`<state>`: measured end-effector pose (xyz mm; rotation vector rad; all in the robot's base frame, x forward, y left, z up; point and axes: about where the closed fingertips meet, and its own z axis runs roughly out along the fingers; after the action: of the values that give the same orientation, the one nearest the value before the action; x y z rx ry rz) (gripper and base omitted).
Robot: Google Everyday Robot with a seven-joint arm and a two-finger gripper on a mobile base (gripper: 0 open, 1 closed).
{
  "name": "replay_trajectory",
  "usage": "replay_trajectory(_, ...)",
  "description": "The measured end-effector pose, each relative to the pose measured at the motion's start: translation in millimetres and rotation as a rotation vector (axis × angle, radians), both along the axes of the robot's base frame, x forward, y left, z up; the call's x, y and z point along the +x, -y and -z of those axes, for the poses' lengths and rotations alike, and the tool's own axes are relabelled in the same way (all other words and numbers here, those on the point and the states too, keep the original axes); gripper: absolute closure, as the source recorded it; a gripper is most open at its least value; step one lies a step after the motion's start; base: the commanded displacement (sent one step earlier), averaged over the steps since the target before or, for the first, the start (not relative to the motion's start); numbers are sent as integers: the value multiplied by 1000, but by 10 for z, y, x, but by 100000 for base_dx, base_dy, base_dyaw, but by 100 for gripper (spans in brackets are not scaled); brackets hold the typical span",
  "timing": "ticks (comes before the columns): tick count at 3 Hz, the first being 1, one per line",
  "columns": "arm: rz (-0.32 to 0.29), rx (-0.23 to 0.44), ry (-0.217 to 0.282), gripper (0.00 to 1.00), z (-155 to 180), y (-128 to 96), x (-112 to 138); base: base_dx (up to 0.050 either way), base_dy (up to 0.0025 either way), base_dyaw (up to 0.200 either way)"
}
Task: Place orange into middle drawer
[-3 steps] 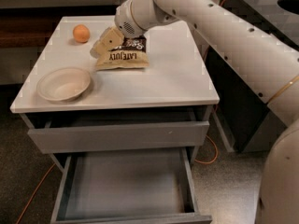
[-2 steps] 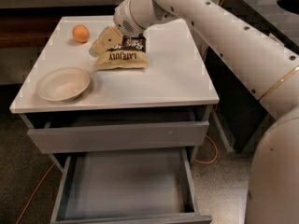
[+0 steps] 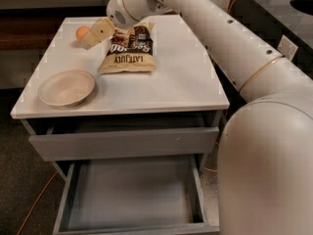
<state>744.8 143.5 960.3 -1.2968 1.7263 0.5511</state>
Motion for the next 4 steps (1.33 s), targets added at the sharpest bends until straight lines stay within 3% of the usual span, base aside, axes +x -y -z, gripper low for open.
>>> replay_trajectory(1,103,10,-28,0,73,-148,204,0,0,0)
replay_trajectory(3,340,52,-38,0,511,-219,632,0,0,0)
replay_trajectory(4,444,130,-102,0,777,-265,1033,0,0,0)
